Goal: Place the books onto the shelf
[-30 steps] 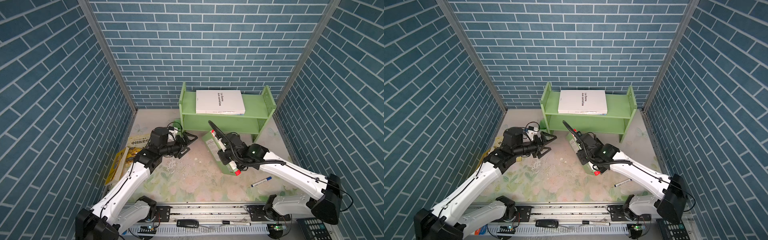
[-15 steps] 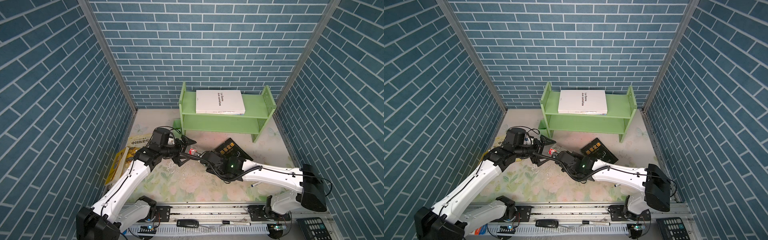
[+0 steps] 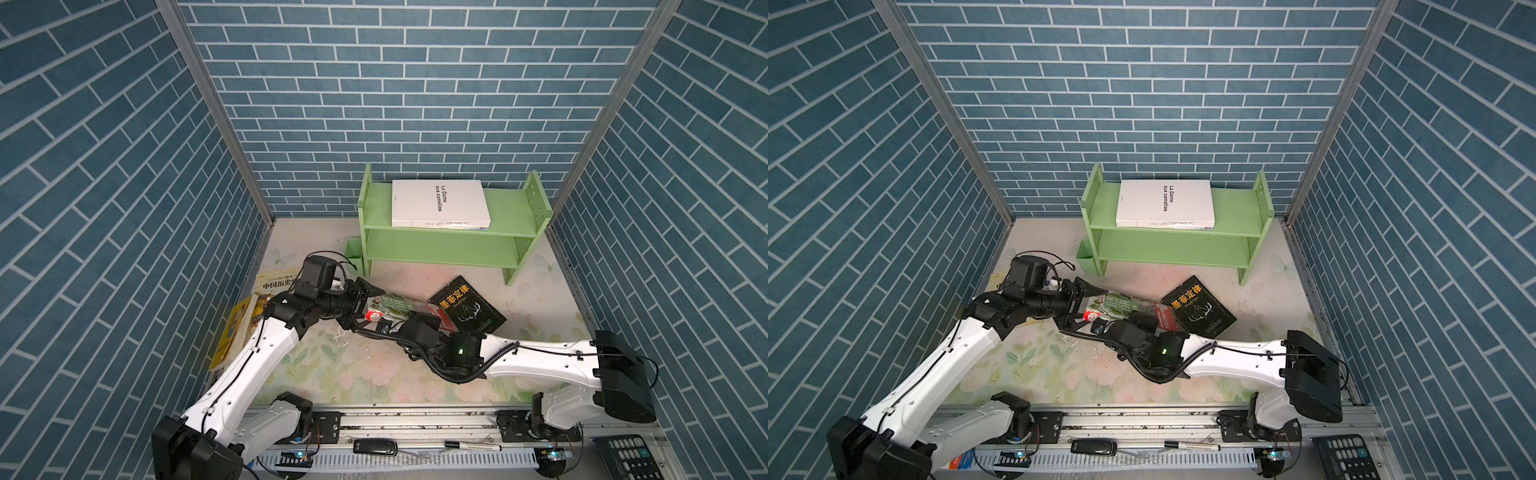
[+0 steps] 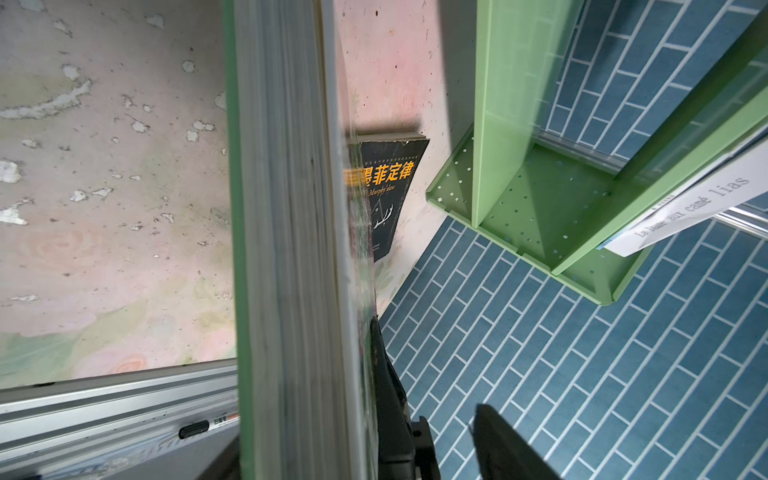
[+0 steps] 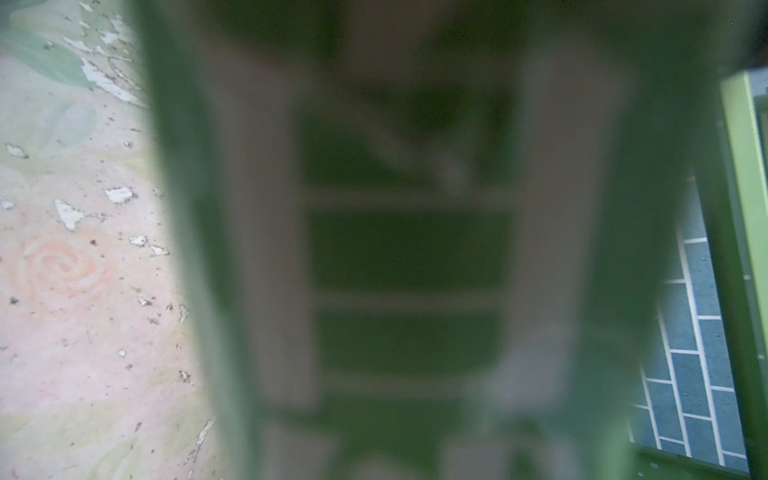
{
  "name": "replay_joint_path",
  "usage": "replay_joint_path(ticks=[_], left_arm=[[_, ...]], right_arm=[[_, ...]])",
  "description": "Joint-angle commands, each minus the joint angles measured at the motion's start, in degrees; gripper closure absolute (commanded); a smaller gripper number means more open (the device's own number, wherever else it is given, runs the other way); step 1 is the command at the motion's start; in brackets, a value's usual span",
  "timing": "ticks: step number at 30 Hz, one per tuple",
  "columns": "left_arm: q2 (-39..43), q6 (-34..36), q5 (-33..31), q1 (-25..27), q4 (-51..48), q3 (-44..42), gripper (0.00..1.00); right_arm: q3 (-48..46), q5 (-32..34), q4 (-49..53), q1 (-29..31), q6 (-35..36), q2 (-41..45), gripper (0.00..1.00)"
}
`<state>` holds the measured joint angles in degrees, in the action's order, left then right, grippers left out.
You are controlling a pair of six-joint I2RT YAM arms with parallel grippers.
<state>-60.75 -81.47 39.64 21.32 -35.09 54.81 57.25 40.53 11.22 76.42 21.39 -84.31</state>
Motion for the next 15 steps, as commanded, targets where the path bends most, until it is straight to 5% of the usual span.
replay_joint_path(ticks=[1, 9, 15], left_arm=[[0.9, 0.6, -0.7, -0.3, -1.6, 0.9, 0.37], [0.7, 2.1, -1.5, -0.2, -3.8, 1.0, 0.41], [0.3, 2.0, -1.1, -0.2, -2.6, 1.4, 0.56]], right_arm=[[1.1, 7.6, -11.9, 0.4, 3.1, 2.8, 0.95], [0.2, 8.7, -16.9, 1.3, 5.3, 3.5, 0.95], [2.7, 9.2, -16.6, 2.0, 5.7, 3.3, 0.95]])
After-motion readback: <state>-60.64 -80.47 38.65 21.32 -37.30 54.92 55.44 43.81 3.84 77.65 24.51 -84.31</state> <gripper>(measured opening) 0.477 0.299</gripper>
